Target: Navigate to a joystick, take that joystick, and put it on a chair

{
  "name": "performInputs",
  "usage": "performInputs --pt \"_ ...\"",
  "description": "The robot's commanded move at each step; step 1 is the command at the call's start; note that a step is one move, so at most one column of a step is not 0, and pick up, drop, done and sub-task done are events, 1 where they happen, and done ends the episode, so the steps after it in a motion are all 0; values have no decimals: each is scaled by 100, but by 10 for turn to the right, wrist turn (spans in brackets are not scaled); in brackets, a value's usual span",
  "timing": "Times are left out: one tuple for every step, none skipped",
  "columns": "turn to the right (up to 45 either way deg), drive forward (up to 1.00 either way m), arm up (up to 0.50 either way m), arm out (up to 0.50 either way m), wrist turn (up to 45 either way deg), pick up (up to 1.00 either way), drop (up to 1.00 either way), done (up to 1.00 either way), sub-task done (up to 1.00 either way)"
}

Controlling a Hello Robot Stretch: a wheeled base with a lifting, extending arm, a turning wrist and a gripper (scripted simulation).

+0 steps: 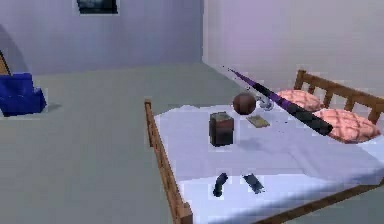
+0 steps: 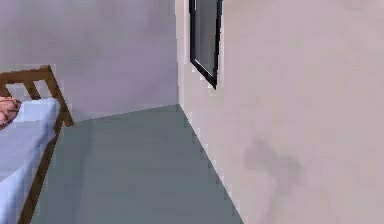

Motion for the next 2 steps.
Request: performInputs --pt "0 40 0 0 0 0 0 0 0" --pt "-450 0 0 0 0 0 0 0 0"
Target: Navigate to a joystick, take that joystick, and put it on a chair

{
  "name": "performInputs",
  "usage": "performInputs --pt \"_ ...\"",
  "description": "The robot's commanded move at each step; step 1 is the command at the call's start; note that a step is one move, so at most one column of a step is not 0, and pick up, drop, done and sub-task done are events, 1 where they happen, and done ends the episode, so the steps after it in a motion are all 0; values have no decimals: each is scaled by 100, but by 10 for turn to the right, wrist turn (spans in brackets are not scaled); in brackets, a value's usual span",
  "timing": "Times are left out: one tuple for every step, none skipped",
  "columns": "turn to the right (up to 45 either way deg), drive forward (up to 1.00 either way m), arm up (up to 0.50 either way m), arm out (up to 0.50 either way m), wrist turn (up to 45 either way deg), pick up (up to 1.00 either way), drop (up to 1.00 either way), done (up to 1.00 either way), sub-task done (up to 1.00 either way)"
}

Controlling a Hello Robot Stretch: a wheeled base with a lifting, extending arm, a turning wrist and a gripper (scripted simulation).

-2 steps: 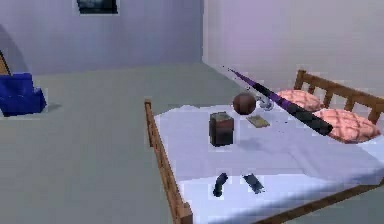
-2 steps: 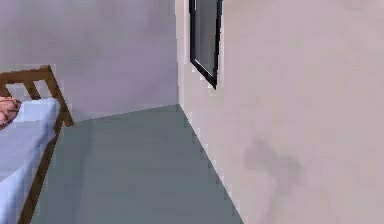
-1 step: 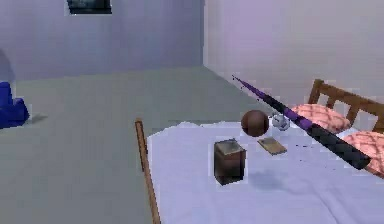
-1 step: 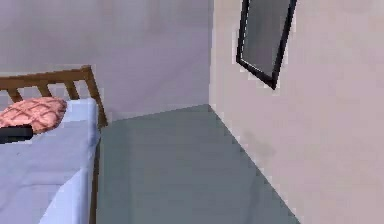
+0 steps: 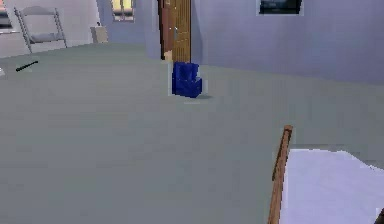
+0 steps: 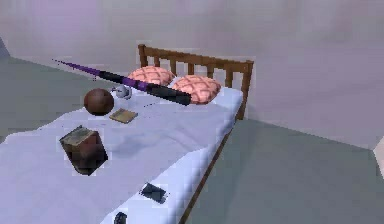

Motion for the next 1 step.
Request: performInputs --pt "-240 0 0 0 0 0 0 0 0"
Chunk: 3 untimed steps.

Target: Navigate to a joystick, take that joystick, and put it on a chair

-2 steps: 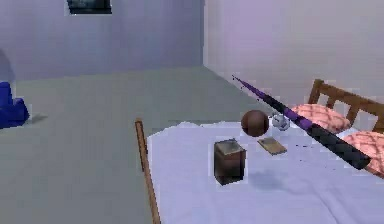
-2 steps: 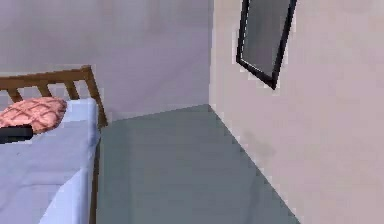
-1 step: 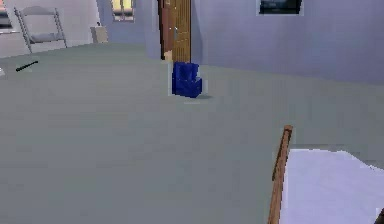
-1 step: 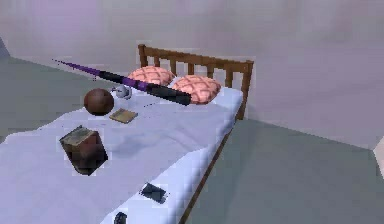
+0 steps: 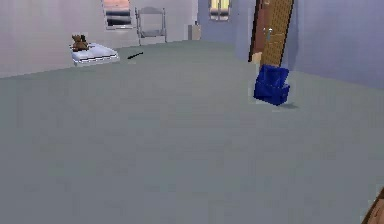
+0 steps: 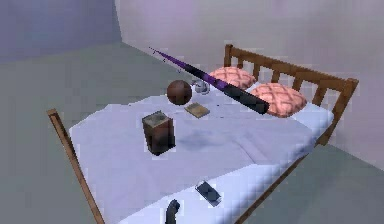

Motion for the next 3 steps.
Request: performInputs --pt "0 0 50 0 0 0 0 0 0" --pt "0 0 2 0 0 0 0 0 0" --pt "0 0 0 22 0 0 0 0 0"
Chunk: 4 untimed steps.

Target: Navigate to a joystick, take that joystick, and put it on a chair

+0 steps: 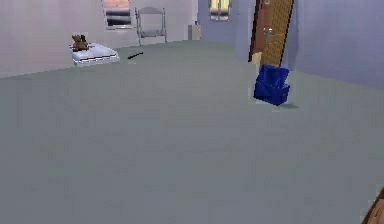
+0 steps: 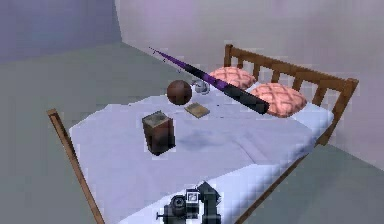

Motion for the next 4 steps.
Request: performInputs --pt "0 0 0 0 450 0 0 0 0" --pt "0 0 0 0 450 0 0 0 0" --pt "0 0 0 0 450 0 0 0 0" --pt "0 0 0 0 210 0 0 0 0"
